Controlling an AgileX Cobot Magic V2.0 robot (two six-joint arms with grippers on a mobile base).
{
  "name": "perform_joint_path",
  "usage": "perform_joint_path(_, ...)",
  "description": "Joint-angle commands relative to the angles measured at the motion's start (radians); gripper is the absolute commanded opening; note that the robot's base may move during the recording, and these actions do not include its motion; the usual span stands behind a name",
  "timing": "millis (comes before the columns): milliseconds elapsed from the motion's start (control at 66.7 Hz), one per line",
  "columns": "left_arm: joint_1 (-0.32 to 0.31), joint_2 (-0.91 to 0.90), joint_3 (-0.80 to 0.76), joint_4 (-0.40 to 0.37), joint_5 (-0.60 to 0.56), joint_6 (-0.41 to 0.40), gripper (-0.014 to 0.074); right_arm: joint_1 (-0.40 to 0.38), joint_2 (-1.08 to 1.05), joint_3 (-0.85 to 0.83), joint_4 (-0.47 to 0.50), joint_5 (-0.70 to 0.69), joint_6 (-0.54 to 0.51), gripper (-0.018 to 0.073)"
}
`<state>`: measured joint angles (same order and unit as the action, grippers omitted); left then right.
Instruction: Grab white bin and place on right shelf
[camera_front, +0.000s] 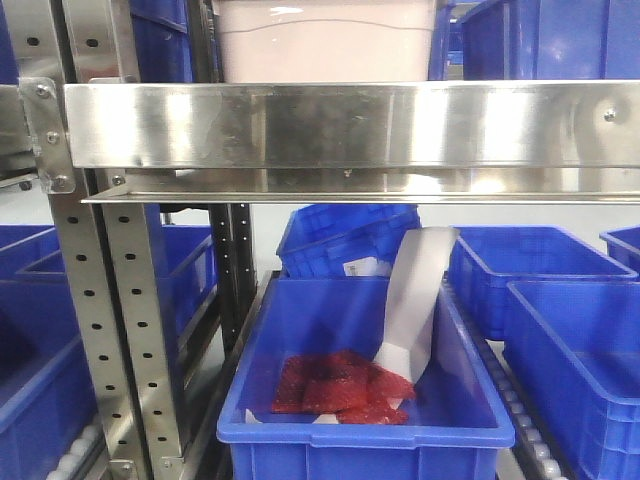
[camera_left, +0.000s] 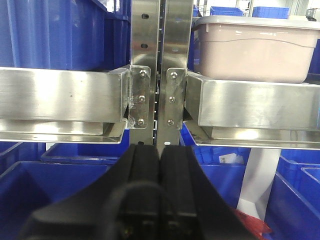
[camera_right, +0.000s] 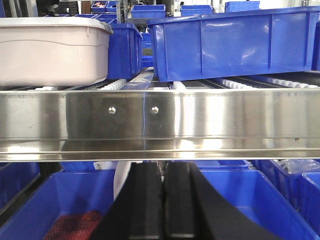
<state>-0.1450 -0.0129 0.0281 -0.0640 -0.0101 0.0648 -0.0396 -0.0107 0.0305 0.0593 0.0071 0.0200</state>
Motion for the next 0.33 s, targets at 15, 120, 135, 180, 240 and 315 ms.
perform_joint_path(15, -0.007, -0.009, 0.0, -0.007, -0.097, -0.003, -0.0117, 0.0, -0.018, -0.002, -0.01, -0.09, -0.004, 0.0067)
perform_joint_path(120, -0.007, -0.009, 0.0, -0.007, -0.097, -0.003, -0.0117, 0.0, -0.018, -0.002, -0.01, -0.09, -0.004, 0.0067)
perform_joint_path(135, -0.007, -0.009, 0.0, -0.007, -0.097, -0.003, -0.0117, 0.0, -0.018, -0.002, -0.01, -0.09, -0.004, 0.0067)
perform_joint_path(180, -0.007, -0.009, 0.0, -0.007, -0.097, -0.003, -0.0117, 0.0, -0.018, -0.002, -0.01, -0.09, -0.004, 0.0067)
perform_joint_path(240, -0.007, -0.009, 0.0, -0.007, -0.097, -0.003, -0.0117, 0.0, -0.018, -0.002, -0.01, -0.09, -0.004, 0.0067)
perform_joint_path(315, -0.007, -0.009, 0.0, -0.007, -0.097, -0.003, -0.0117, 0.0, -0.018, -0.002, -0.01, -0.09, -0.004, 0.0067)
